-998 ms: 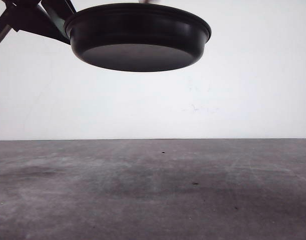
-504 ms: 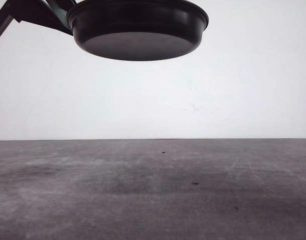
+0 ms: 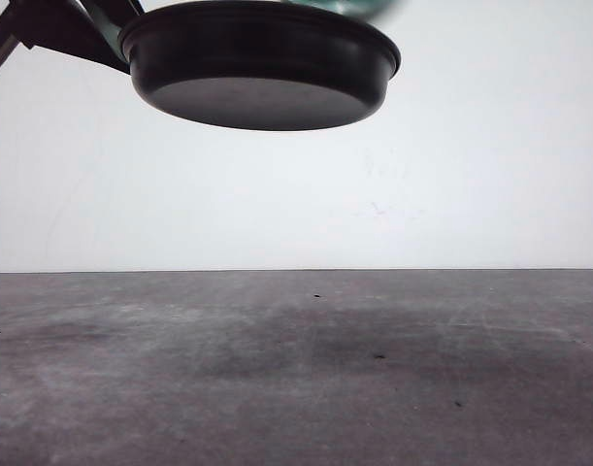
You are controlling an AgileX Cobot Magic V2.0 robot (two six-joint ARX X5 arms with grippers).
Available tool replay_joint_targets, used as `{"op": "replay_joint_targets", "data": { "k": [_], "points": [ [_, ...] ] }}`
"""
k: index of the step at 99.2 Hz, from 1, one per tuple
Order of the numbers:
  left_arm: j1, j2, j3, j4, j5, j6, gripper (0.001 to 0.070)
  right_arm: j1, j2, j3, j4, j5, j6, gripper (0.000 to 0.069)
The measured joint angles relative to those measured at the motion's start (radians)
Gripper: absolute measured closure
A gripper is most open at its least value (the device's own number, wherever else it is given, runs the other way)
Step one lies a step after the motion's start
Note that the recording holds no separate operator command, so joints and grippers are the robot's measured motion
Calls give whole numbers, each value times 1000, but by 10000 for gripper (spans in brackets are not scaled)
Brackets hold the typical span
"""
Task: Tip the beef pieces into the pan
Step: 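Lower the empty bowl onto the table with the right gripper, then lower the filled pan onto the table with the left gripper and release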
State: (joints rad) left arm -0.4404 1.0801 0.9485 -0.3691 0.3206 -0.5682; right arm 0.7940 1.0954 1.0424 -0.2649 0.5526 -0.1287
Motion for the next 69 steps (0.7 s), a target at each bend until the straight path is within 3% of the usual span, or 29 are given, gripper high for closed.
{"op": "replay_joint_targets", "data": {
  "k": [12,28,46,69],
  "points": [
    [0,0,0,0,0,4,656,-263,29,1,-261,-246,266,678],
    [0,0,0,15,0,5,656,-551,143,-29,-330,-555,383,678],
    [0,0,0,21,0,5,656,-660,291,-121,-345,-672,405,678],
    [0,0,0,21,0,7,656,-661,387,-184,-296,-680,391,673]
  ]
}}
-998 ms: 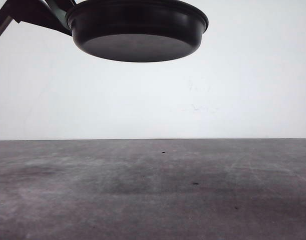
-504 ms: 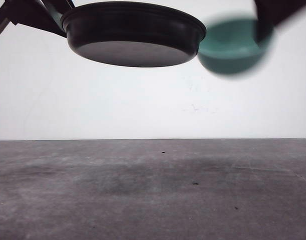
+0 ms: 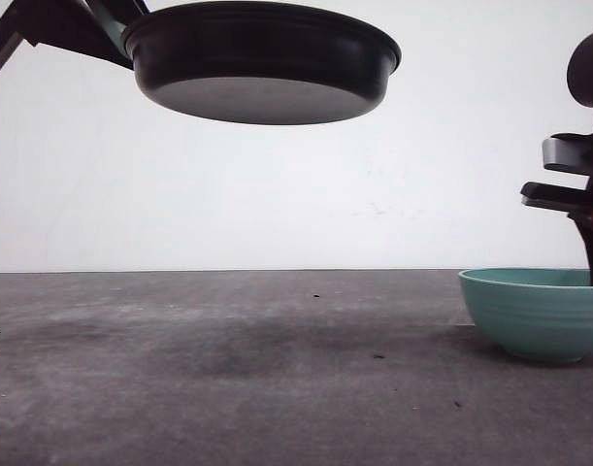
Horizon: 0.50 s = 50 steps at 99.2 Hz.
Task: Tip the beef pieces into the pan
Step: 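Lower the filled pan onto the table with the left gripper and release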
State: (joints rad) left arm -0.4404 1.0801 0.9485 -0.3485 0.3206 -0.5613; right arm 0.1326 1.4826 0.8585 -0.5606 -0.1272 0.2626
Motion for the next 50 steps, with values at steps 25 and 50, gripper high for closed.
{"op": "replay_joint_targets", "data": {
  "k": [25,50],
  "points": [
    [0,0,0,-2,0,0,656,4,3,-10,30,0,-5,563],
    [0,6,0,34,-18,8,656,7,-146,15,26,0,-4,14]
  ]
}}
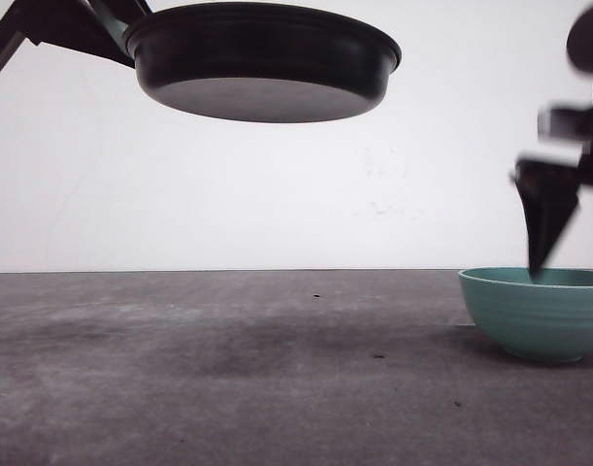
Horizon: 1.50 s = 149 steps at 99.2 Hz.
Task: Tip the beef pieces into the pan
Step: 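Lower the filled pan onto the table with the left gripper and release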
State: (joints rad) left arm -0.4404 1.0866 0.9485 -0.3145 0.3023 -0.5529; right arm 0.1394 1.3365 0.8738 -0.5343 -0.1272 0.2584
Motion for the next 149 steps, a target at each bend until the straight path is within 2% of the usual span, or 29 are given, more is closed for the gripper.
{"op": "replay_joint_targets", "data": {
  "k": [6,9,12,25,29,35,55,76,93,113,116,120,132,138,144,149],
  "points": [
    [0,13,0,27,-23,2,656,0,-57,37,-2,0,0,13],
    [0,22,0,40,-39,2,656,-1,-88,59,-5,-1,0,41],
    [0,32,0,53,-47,3,656,0,-124,82,-11,-3,1,112],
    [4,109,0,102,-53,3,656,33,-296,177,-20,-4,-16,513],
    [4,139,0,106,-53,3,656,39,-341,201,-19,-4,-20,589],
    [4,192,0,107,-53,3,656,50,-402,227,-24,-8,-26,645],
    [4,384,0,131,-65,3,656,51,-556,236,-116,-5,-26,681],
    [4,486,1,245,-65,3,656,51,-673,236,-235,4,-43,682],
    [4,563,2,225,-63,-2,656,51,-720,236,-292,26,-69,682],
    [4,571,17,192,-65,-14,649,51,-737,235,-296,26,-75,682],
    [4,572,18,184,-69,-13,622,51,-737,235,-296,26,-75,682],
    [4,573,18,158,-69,-13,551,51,-737,235,-296,26,-75,682],
    [1,579,17,131,-67,-12,221,51,-737,235,-293,26,-75,682],
    [0,574,17,127,-68,-11,97,51,-737,235,-290,25,-75,682],
    [0,561,17,116,-72,-12,16,51,-737,235,-288,24,-75,682],
    [0,540,17,105,-94,-10,15,51,-737,235,-288,23,-75,682]
  ]
}}
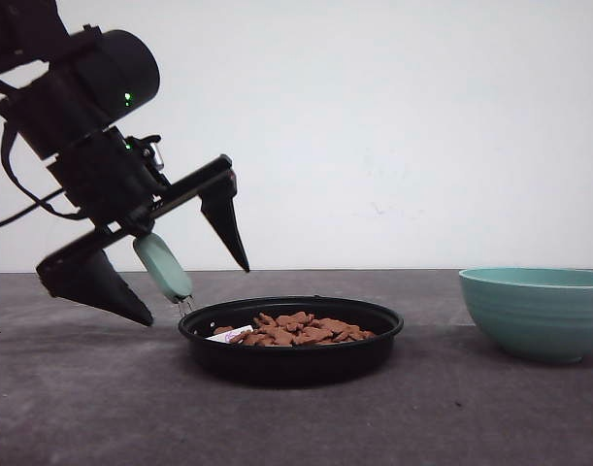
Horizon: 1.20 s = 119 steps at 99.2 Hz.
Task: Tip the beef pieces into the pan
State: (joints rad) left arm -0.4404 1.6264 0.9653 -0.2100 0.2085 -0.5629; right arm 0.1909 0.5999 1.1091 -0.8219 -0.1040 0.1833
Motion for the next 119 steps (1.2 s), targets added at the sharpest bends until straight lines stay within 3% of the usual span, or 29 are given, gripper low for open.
{"op": "replay_joint_targets", "data": {
  "k": [16,28,38,44,58,67,84,98,119],
  "points": [
    [0,-144,0,-12,-109,7,15,0,0,0,0,0,0,682],
    [1,-299,0,-22,-146,51,15,0,0,0,4,0,-3,682],
    [-3,-440,0,-71,-235,91,39,0,0,0,29,0,-16,682],
    [-11,-534,0,-78,-305,119,147,0,-2,0,47,0,-33,682],
    [-23,-758,0,-80,-420,177,551,0,-11,0,77,26,-94,682],
    [-24,-874,-2,-122,-522,189,659,0,-30,-10,130,82,-142,682],
    [-12,-1039,-66,-225,-632,216,687,0,-124,-99,319,109,-232,682],
    [-7,-1084,-99,-319,-723,223,687,0,-145,-117,314,108,-255,682],
    [-7,-1141,-98,-366,-734,227,687,0,-137,-129,294,107,-255,682]
  ]
}}
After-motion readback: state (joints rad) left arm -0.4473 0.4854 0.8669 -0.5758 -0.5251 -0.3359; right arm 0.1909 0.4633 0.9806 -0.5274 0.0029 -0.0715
